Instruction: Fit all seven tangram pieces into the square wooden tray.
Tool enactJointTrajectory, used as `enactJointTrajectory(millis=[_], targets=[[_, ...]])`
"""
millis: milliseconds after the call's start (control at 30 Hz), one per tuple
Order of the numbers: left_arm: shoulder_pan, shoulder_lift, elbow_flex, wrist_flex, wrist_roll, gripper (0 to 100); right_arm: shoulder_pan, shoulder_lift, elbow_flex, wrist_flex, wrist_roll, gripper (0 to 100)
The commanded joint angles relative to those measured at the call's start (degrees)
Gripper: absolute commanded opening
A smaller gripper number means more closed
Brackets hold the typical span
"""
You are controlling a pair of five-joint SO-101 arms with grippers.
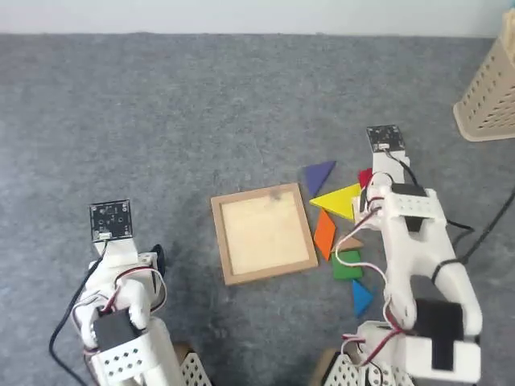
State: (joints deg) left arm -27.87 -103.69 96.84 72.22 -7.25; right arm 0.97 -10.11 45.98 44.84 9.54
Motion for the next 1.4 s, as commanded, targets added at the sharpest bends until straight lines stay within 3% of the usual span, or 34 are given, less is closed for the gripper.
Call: enactJointTrajectory(millis=[0, 233, 467, 933, 1267, 1367], targets=[[0.26, -0.7, -0.31, 0.18, 0.53, 23, 0.48, -6.02, 0.26, -0.66, -2.55, 1.7], [0.26, -0.7, -0.31, 0.18, 0.53, 23, 5.23, -7.34, 0.09, 1.19, -1.85, 1.7], [0.26, -0.7, -0.31, 0.18, 0.53, 23, 8.48, -7.08, 0.09, 0.75, 9.14, 2.0], [0.26, -0.7, -0.31, 0.18, 0.53, 23, 8.31, -6.73, 0.09, 0.22, 8.88, 0.7], [0.26, -0.7, -0.31, 0.18, 0.53, 23, 12.7, -6.46, 0.53, -0.4, -10.55, 0.6], [0.26, -0.7, -0.31, 0.18, 0.53, 23, 12.26, -5.23, 1.05, -0.92, -12.4, 0.6]])
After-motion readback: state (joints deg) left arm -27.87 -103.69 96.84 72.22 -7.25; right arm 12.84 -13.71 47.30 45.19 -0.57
